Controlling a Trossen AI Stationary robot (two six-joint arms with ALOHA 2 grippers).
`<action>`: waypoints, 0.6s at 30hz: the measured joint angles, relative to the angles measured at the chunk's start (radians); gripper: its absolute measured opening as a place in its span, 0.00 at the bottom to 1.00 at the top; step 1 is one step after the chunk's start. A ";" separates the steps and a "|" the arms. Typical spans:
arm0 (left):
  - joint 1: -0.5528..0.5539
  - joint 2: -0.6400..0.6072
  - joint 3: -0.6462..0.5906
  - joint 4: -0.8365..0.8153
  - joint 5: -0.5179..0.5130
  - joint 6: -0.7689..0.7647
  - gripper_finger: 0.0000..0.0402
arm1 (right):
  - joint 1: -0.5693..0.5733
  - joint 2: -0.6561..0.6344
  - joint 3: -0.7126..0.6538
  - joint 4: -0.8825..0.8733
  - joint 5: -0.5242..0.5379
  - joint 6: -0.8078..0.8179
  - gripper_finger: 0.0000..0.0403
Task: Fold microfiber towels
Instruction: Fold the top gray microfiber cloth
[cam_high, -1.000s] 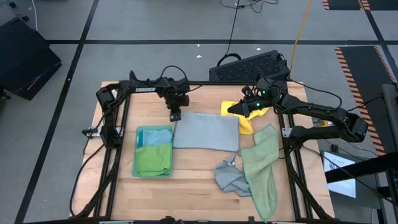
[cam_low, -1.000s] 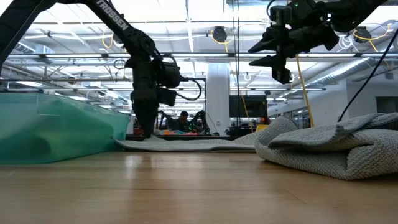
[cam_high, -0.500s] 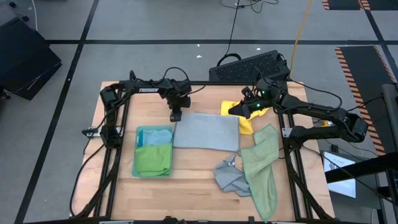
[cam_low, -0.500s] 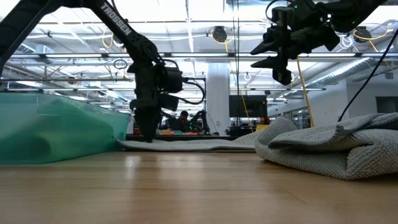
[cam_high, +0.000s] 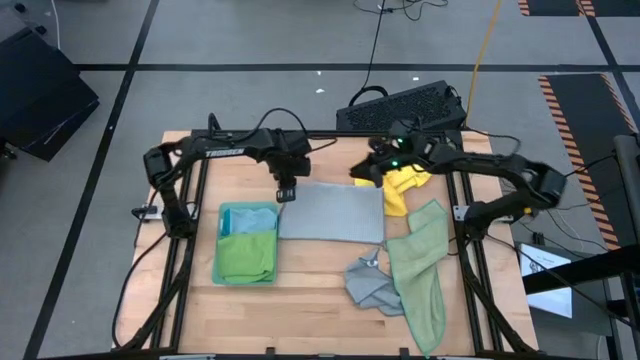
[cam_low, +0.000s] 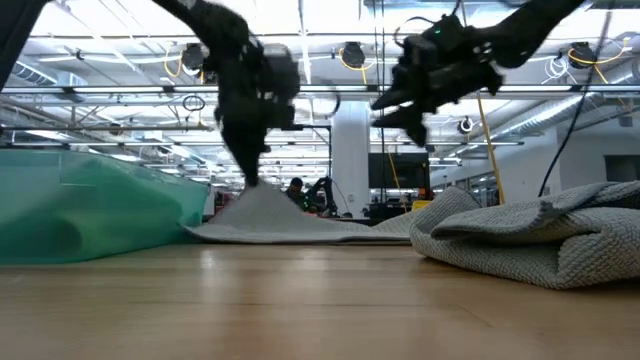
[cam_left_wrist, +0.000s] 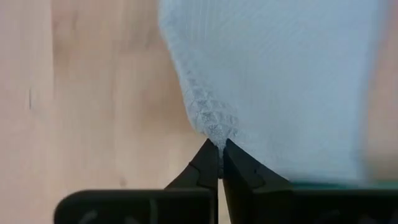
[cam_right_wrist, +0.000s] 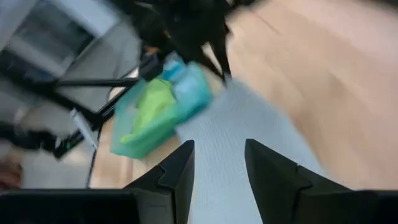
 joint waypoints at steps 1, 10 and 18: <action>-0.016 -0.016 0.014 -0.001 0.002 -0.032 0.01 | 0.004 0.039 0.015 0.054 -0.021 -0.046 0.34; -0.134 -0.075 0.113 -0.024 0.009 -0.214 0.02 | 0.053 0.362 0.204 0.216 -0.151 -0.162 0.38; -0.206 -0.076 0.132 -0.021 -0.010 -0.305 0.04 | 0.117 0.472 0.366 0.224 -0.252 -0.220 0.50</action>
